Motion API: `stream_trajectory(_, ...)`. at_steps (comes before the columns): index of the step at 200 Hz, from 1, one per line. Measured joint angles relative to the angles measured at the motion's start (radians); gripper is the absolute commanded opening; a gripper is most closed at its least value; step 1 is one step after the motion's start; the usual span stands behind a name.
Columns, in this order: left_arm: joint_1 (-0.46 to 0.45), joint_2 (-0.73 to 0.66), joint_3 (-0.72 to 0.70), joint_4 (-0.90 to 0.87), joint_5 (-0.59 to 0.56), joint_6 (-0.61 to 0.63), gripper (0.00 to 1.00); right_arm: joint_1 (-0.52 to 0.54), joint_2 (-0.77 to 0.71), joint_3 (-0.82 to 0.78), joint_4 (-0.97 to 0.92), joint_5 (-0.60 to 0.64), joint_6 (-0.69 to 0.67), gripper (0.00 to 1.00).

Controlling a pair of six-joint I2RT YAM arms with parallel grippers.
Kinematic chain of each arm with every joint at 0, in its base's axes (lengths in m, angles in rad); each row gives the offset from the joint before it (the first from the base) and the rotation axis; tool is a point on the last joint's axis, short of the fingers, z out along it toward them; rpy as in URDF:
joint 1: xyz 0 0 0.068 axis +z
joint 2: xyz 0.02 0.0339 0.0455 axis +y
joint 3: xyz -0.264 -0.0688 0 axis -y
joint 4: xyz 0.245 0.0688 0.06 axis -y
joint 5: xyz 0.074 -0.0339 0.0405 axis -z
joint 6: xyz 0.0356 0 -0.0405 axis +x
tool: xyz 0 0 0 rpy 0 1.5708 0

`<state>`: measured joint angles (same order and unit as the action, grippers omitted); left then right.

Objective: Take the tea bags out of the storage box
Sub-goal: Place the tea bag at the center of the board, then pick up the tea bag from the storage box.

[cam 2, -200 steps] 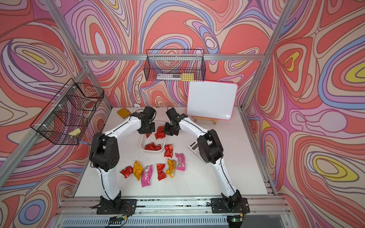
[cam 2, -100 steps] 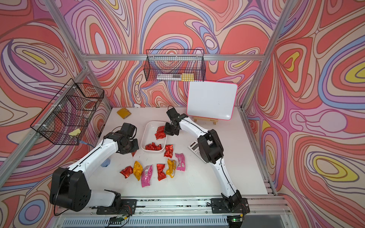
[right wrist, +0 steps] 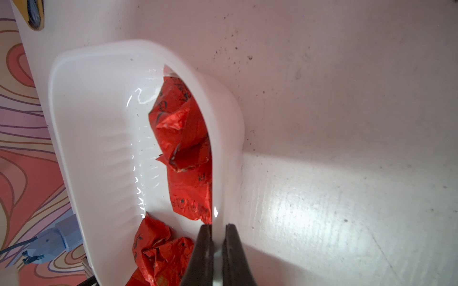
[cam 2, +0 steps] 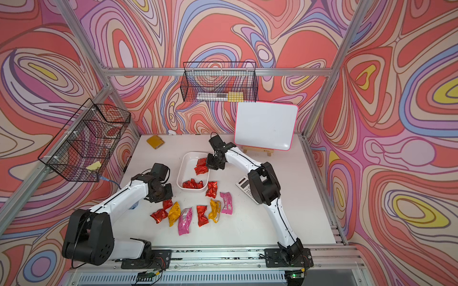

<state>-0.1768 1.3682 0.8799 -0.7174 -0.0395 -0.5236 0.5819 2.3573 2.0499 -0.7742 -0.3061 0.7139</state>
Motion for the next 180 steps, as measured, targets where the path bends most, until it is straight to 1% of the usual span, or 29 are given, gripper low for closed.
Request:
stream_trajectory(31,-0.013,-0.024,0.156,-0.009,0.041,0.0,0.44,0.0,0.003,0.022,-0.015,0.01,-0.007,0.04)
stream_trajectory(54,-0.076,-0.012,0.269,-0.007,0.072,-0.012,0.44,0.0,0.014,0.049,-0.03,0.018,-0.013,0.04)
stream_trajectory(68,-0.114,0.026,0.327,0.003,0.1,-0.024,0.44,0.0,0.016,0.055,-0.034,0.021,-0.014,0.04)
stream_trajectory(87,-0.147,0.127,0.393,0.034,0.147,-0.046,0.44,0.0,0.018,0.06,-0.039,0.024,-0.014,0.04)
stream_trajectory(110,-0.151,0.272,0.441,0.076,0.203,-0.085,0.43,0.0,0.022,0.061,-0.044,0.026,-0.013,0.04)
stream_trajectory(132,-0.151,0.379,0.487,0.071,0.229,-0.114,0.44,-0.001,0.026,0.061,-0.043,0.024,-0.006,0.04)
stream_trajectory(153,-0.151,0.393,0.482,0.049,0.241,-0.187,0.45,-0.001,0.028,0.065,-0.045,0.024,0.0,0.04)
stream_trajectory(168,-0.158,0.374,0.457,0.055,0.244,-0.278,0.49,-0.001,0.031,0.07,-0.046,0.025,0.003,0.04)
stream_trajectory(180,-0.176,0.352,0.421,0.065,0.246,-0.372,0.49,-0.001,0.033,0.074,-0.05,0.025,0.005,0.04)
